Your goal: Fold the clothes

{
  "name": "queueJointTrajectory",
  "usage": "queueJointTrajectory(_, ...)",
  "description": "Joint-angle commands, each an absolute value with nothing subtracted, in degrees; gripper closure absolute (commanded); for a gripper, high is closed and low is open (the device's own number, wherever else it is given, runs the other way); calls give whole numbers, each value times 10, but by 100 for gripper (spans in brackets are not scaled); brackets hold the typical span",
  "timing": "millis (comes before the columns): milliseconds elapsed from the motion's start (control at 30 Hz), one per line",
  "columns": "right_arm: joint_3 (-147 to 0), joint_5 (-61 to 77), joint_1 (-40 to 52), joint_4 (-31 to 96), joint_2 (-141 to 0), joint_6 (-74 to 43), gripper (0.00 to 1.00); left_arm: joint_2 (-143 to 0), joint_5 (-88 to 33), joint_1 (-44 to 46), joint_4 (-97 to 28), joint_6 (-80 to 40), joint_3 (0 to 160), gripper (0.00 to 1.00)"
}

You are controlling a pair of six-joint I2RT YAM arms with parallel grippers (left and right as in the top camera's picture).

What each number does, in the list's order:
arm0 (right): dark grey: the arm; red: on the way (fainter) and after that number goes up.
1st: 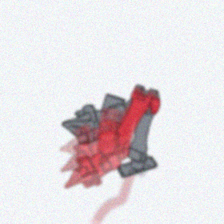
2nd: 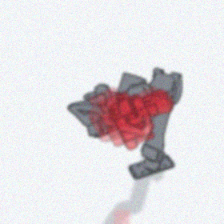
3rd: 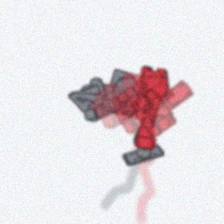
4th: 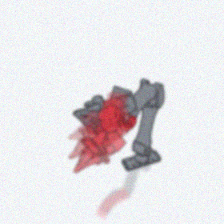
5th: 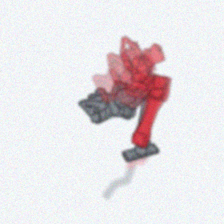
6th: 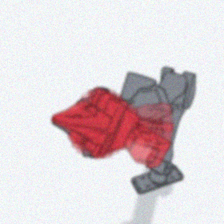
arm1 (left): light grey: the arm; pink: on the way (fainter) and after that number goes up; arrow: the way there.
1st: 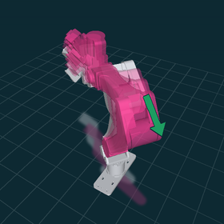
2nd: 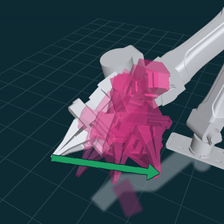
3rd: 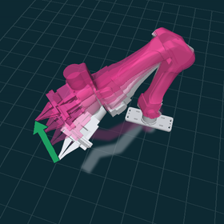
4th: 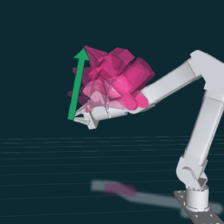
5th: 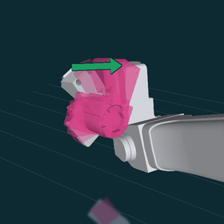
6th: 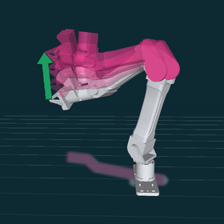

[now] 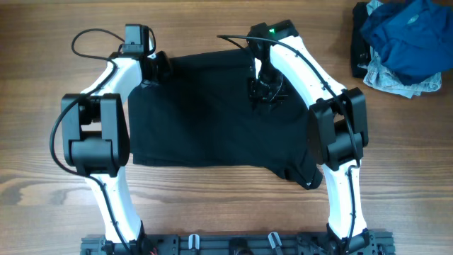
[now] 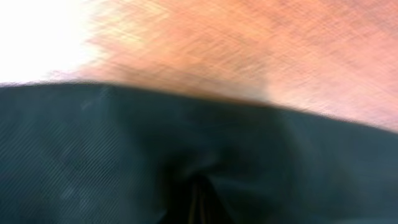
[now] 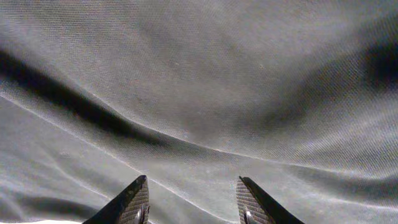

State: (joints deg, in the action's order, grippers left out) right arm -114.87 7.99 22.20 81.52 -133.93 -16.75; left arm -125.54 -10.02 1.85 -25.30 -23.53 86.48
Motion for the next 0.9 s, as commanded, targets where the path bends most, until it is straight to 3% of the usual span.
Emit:
queueJointTrajectory(0, -1147, 50, 221, 812, -1336, -195, 55, -1200, -18, 20, -295, -197, 837, 91)
queueJointTrajectory(67, -1147, 18, 221, 812, -1331, -221, 55, -1158, -18, 37, -327, -197, 837, 85)
queueJointTrajectory(267, -1147, 10, 187, 834, -1246, -247, 54, -1025, -18, 130, -412, -197, 837, 49)
queueJointTrajectory(333, -1147, -6, 183, 849, -1212, -252, 52, -996, -18, 158, -436, -199, 837, 46)
queueJointTrajectory(500, -1147, -65, 182, 918, -1116, -271, 45, -920, -14, 234, -497, -199, 837, 18)
queueJointTrajectory(767, -1129, -65, 183, 922, -1003, -272, 41, -901, 12, 245, -548, -232, 837, 14)
queueJointTrajectory(867, -1055, -65, 183, 921, -955, -276, 39, -901, 63, 245, -577, -265, 837, 0)
